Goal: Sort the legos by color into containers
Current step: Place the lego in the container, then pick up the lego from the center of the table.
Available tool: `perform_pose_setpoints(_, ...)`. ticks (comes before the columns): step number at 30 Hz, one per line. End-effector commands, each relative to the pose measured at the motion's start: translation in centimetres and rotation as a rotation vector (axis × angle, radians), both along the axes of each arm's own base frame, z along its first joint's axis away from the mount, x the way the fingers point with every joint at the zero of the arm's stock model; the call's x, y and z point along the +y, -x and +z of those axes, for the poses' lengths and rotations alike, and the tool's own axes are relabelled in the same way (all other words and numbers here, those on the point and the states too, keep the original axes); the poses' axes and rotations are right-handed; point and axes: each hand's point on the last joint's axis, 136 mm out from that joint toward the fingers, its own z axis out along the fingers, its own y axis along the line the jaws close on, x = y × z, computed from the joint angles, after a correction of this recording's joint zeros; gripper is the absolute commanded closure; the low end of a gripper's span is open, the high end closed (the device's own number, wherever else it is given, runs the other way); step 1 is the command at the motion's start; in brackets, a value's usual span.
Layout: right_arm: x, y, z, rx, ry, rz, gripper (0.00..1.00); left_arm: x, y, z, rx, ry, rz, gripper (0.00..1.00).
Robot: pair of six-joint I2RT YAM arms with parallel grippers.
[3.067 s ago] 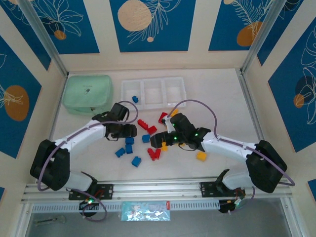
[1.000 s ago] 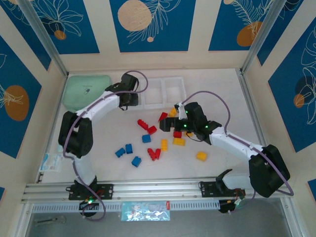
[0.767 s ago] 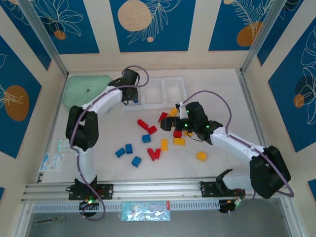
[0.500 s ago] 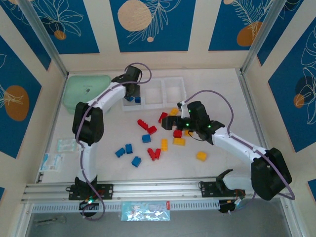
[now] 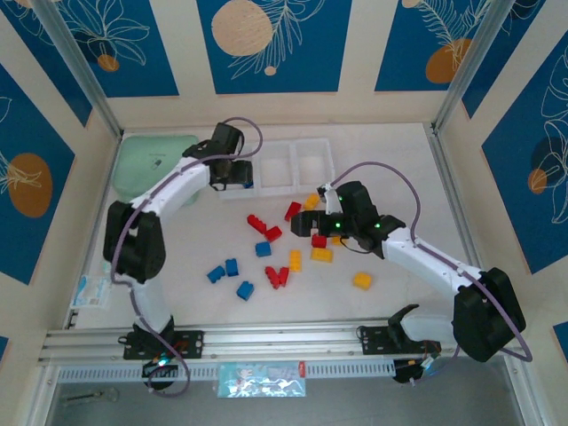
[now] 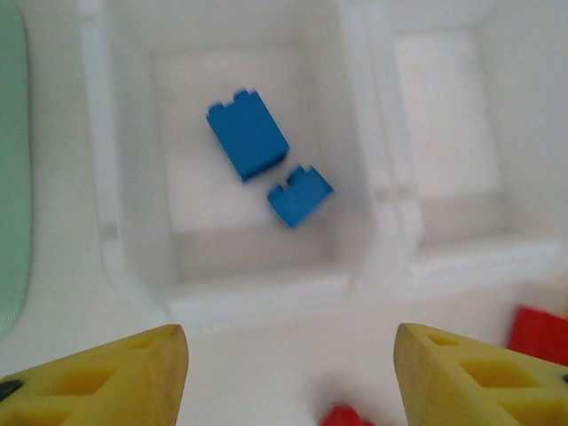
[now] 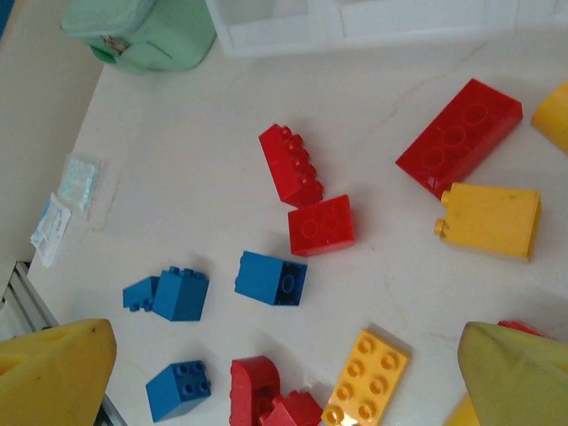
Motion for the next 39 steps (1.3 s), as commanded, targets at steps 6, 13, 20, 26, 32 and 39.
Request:
perform_pose_setpoints(6,-0.1,3.0,-1.2,0.084,0.011,0.055,0.01,-2.1,9.0,-1.7,0.098,0.143,-0.036,0.35)
perform_pose_setpoints(13,0.2,4.1,-2.7,0.109,0.002,0.049,0.01,-2.6,13.9,-3.9,0.15,0.161,-0.014,0.35)
perform_pose_setpoints(20,0.4,4.6,-4.3,0.134,0.01,0.042,0.01,-4.7,16.8,-6.3,0.22,0.171,-0.038,0.34)
perform_pose_setpoints(26,0.3,4.3,-4.7,0.13,0.022,0.03,0.01,-5.6,17.0,-8.6,0.263,0.13,-0.045,0.33)
perform_pose_setpoints(32,0.1,4.3,-4.8,0.124,0.03,0.023,0.01,-6.2,17.4,-10.2,0.306,0.1,-0.043,0.33)
perform_pose_setpoints(39,-0.1,4.0,-5.0,0.12,0.03,0.018,0.01,-6.8,17.9,-11.7,0.332,0.074,-0.051,0.3)
